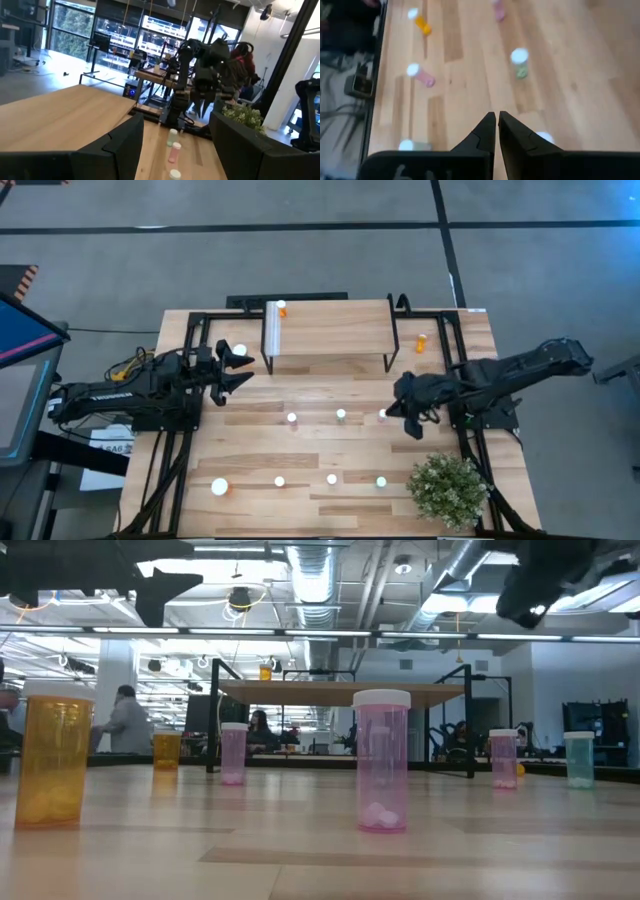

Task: Pick and place medicine bottles onto shelf by color
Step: Put the top right pink pill bottle on the shelf

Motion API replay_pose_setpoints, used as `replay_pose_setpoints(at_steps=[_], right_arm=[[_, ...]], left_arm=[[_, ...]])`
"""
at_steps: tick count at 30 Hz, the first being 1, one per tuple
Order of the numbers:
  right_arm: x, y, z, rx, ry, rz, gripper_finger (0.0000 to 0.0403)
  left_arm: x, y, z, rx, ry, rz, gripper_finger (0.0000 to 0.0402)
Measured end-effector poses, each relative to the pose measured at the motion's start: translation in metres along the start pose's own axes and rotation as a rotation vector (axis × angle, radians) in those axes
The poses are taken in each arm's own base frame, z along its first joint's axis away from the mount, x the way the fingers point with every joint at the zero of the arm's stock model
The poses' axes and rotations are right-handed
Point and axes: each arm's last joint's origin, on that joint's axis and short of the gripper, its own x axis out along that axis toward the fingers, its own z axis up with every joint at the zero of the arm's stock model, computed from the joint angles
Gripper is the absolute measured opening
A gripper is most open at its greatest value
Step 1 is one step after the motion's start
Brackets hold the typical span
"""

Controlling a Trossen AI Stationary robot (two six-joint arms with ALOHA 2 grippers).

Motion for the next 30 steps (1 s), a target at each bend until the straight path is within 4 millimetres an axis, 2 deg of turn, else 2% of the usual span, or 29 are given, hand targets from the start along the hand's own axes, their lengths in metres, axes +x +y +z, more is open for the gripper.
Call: replay_pose_setpoints(at_steps=[7,14,25,30], right_arm=[[0.029,-0.002,-0.004,-0.03,0.121,-0.059,0.0048],[0.045,-0.005,-0.007,-0.096,0.198,-0.091,0.0057],[0.067,-0.016,-0.012,-0.101,0.291,-0.199,0.0175],[0.074,-0.024,-0.011,-0.087,0.31,-0.225,0.0208]], left_arm=[[0.0,0.0,-0.001,0.0,0.006,0.002,0.0215],[0.0,0.001,-0.003,-0.002,0.029,0.011,0.0215],[0.0,0.001,-0.004,-0.003,0.043,0.012,0.0215],[0.0,0.001,-0.004,-0.003,0.044,0.012,0.0215]])
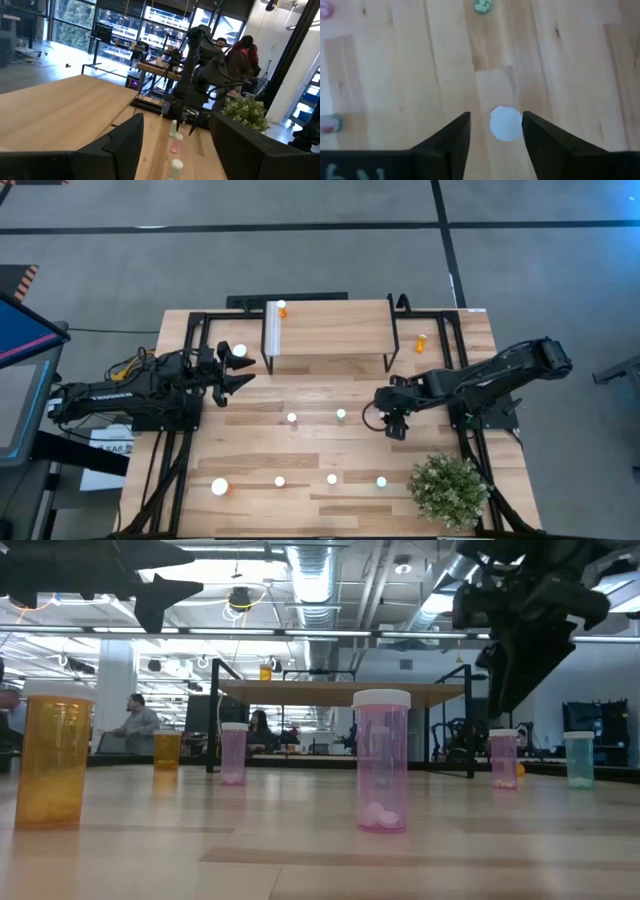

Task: Pick and place medicine bottles onto shelf by color
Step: Put the top right pink pill bottle on the shelf

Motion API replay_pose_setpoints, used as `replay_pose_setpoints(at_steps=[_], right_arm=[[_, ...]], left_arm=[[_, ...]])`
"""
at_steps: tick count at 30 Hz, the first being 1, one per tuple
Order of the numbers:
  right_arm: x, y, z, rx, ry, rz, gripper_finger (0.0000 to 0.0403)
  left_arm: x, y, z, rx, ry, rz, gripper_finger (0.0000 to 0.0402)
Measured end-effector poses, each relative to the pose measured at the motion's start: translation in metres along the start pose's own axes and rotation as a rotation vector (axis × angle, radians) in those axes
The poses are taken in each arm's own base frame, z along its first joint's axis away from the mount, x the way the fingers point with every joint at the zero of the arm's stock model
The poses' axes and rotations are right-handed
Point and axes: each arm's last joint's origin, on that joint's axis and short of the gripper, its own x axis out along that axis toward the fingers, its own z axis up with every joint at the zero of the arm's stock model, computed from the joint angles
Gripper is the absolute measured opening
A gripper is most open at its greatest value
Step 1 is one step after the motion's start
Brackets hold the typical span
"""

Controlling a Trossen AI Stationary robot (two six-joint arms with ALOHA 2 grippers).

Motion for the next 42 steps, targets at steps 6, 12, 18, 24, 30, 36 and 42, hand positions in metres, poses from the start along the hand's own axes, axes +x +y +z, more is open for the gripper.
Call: replay_pose_setpoints(at_steps=[6,12,18,24,30,36,42], right_arm=[[0.006,-0.005,0.002,0.006,0.021,-0.018,0.0221],[0.013,-0.006,0.003,0.002,0.038,-0.026,0.022],[0.02,-0.006,0.001,-0.002,0.078,-0.039,0.0219],[0.035,-0.005,-0.002,-0.008,0.143,-0.058,0.0218],[0.044,-0.006,-0.005,-0.013,0.199,-0.075,0.0208],[0.045,-0.005,-0.004,-0.012,0.189,-0.071,0.0193],[0.045,-0.005,-0.004,-0.012,0.188,-0.071,0.0181]], left_arm=[[0.0,0.0,-0.001,0.0,0.008,0.002,0.0215],[0.0,0.001,-0.002,-0.002,0.026,0.006,0.0215],[0.0,0.001,-0.002,-0.001,0.023,0.005,0.0215],[0.0,0.001,-0.002,-0.002,0.026,0.006,0.0215],[0.0,0.001,-0.003,-0.001,0.026,0.007,0.0215],[0.0,0.001,-0.003,0.002,0.031,0.008,0.0215],[0.0,0.001,-0.003,0.002,0.035,0.01,0.0215]])
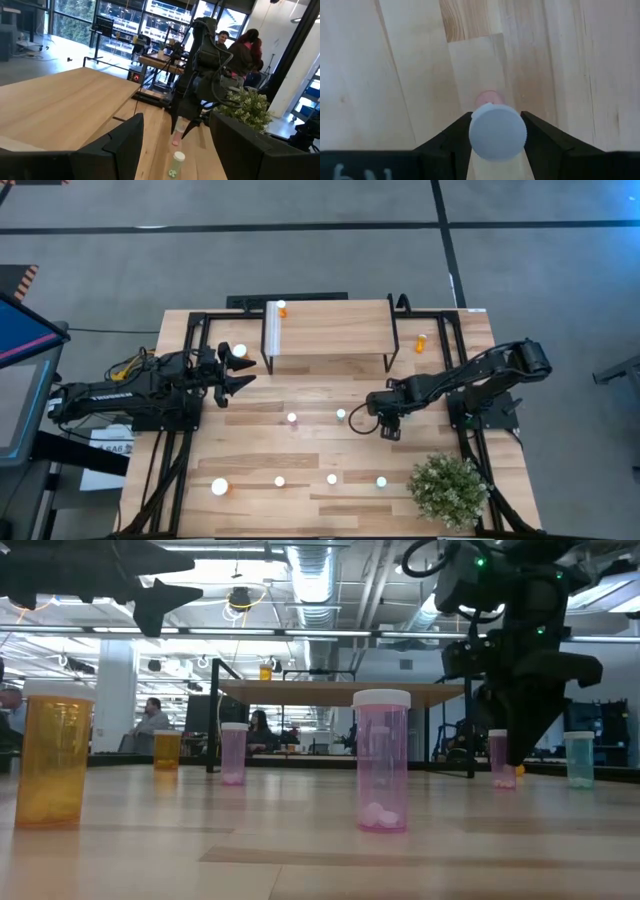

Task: Pick and place medicine bottles onto shelf by color
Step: Put the top right pink pill bottle on the shelf

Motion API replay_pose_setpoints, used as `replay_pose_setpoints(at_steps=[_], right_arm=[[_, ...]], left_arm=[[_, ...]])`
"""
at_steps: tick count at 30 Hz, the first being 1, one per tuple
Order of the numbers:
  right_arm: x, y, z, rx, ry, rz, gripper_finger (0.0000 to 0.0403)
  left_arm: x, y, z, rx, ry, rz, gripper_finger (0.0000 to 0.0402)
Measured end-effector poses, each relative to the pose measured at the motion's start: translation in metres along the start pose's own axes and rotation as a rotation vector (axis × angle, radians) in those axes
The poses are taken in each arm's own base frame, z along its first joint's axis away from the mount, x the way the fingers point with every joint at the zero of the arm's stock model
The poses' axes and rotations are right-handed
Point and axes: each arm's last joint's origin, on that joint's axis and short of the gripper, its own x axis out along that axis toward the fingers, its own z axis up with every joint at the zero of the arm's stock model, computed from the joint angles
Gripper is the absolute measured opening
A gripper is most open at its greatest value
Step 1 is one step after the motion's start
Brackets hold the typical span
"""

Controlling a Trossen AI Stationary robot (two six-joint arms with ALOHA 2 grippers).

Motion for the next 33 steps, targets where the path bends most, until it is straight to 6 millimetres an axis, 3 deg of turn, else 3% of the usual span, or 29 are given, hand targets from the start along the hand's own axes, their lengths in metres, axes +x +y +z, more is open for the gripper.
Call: replay_pose_setpoints(at_steps=[12,23,33], right_arm=[[-0.0001,0.0014,0.0045,0.004,-0.046,0.015,0.0166],[-0.0003,0.0015,0.0047,0.004,-0.049,0.017,0.0122],[-0.0003,0.0016,0.0046,0.005,-0.047,0.022,0.0128]], left_arm=[[0.0,0.0001,-0.0004,0.0,0.004,0.001,0.0215],[0.0,0.0002,-0.0007,-0.001,0.007,0.002,0.0215],[-0.0001,0.0004,-0.0013,-0.002,0.014,0.005,0.0215]])
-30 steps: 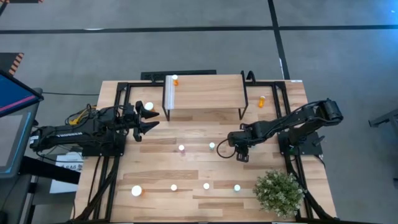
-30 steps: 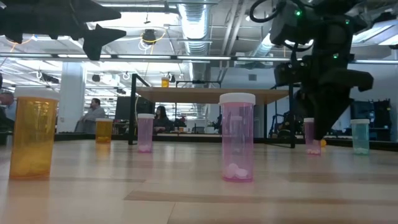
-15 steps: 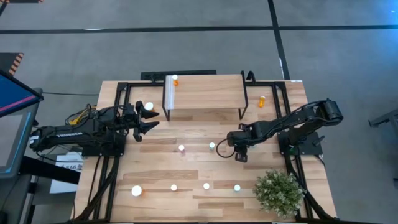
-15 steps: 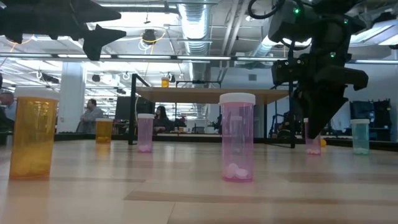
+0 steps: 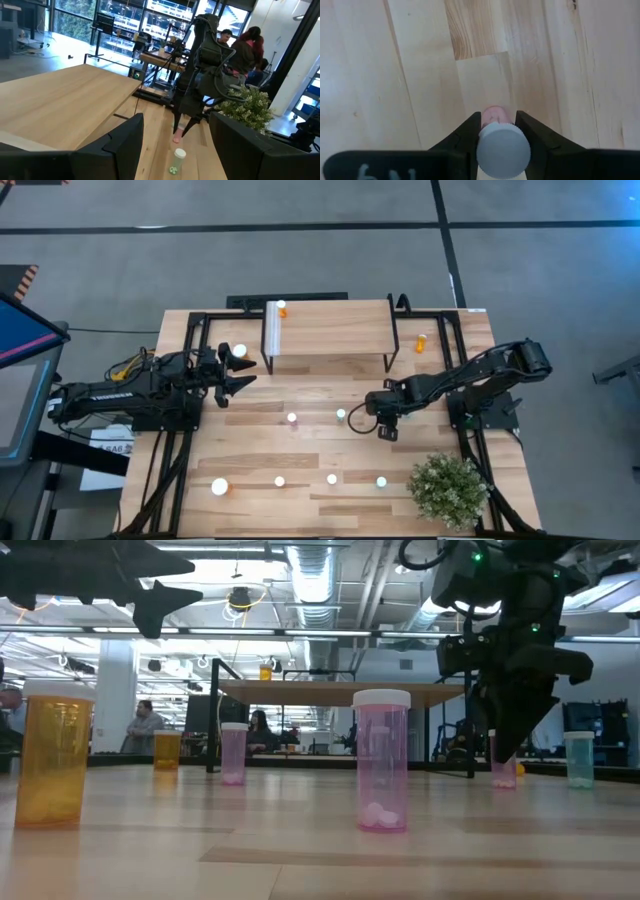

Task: Pick and place medicine bottles onto shelf by color
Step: Put the top right pink pill bottle on the shelf

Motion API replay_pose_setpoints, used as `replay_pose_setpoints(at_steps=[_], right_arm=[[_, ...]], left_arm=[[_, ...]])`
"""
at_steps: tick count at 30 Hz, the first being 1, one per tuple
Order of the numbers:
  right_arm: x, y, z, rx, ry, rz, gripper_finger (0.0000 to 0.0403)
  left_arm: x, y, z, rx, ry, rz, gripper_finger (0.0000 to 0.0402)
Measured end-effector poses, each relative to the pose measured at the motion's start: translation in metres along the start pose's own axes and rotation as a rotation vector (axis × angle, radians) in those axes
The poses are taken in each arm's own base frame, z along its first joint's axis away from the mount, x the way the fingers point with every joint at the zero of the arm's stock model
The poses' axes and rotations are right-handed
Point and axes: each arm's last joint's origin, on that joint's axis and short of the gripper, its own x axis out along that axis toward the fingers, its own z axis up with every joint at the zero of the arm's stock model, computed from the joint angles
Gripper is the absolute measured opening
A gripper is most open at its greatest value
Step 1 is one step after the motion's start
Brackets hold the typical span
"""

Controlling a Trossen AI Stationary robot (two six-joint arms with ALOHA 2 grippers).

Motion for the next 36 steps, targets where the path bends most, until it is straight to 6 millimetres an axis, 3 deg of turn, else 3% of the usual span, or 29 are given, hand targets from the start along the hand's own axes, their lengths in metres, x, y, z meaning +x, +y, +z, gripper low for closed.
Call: replay_pose_setpoints(at_steps=[10,26,36], right_arm=[[-0.002,0.001,0.002,0.008,-0.003,0.006,0.0125],[-0.049,0.013,0.053,-0.041,-0.205,0.085,0.0127],[-0.07,0.011,0.073,-0.067,-0.291,0.093,0.0126]], left_arm=[[0.0,0.0,0.0,-0.004,0.005,0.001,0.0215],[0.0,0.0,0.0,-0.004,0.004,0.006,0.0215],[0.0,0.0,-0.001,-0.004,0.004,0.006,0.0215]])
